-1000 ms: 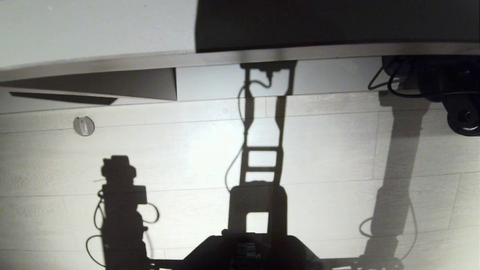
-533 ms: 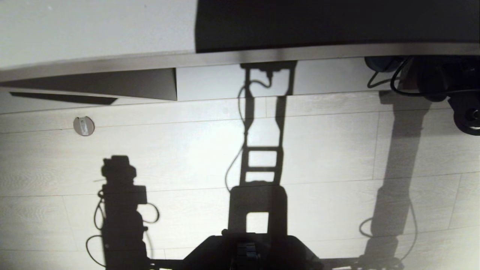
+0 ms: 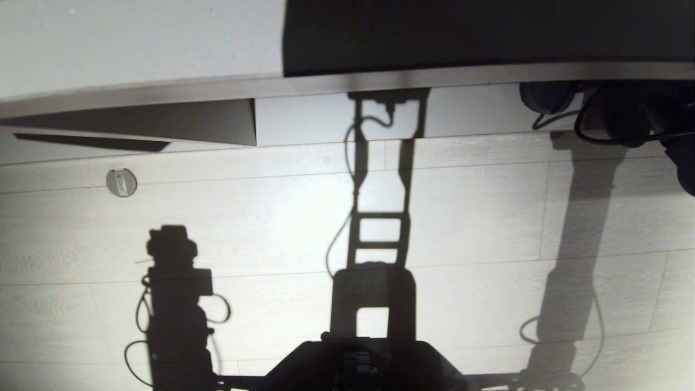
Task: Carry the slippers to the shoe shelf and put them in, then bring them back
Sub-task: Place the slippers into the shoe cabinet
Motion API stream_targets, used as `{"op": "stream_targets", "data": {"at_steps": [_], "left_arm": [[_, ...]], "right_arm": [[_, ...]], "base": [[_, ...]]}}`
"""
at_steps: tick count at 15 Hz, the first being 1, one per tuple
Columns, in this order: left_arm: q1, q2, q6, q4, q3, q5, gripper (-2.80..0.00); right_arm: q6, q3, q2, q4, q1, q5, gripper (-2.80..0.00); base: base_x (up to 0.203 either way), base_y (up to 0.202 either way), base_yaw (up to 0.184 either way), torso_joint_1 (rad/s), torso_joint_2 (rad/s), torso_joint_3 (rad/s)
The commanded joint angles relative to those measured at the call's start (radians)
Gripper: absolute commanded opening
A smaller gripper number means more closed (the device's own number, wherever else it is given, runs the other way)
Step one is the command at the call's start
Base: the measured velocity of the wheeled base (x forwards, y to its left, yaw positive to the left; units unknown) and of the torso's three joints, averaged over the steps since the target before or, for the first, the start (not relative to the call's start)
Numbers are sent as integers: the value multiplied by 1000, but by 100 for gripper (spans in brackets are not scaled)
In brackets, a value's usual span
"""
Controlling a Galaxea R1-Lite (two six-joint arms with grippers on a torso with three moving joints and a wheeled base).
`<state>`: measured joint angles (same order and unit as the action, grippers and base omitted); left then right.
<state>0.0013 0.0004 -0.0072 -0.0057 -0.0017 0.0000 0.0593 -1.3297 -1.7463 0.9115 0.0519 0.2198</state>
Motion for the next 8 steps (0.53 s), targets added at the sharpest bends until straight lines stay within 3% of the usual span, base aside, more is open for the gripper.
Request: {"op": "stream_targets", "data": {"at_steps": [1, 8], "left_arm": [[0, 0, 0, 0, 0, 0, -280], [0, 0, 0, 0, 0, 0, -280]], "right_arm": [[3, 19, 33, -12, 0, 1, 0], [3, 66, 83, -44, -1, 0, 0]], "base": [[0, 0, 0, 0, 0, 0], [0, 0, 0, 0, 0, 0]]}}
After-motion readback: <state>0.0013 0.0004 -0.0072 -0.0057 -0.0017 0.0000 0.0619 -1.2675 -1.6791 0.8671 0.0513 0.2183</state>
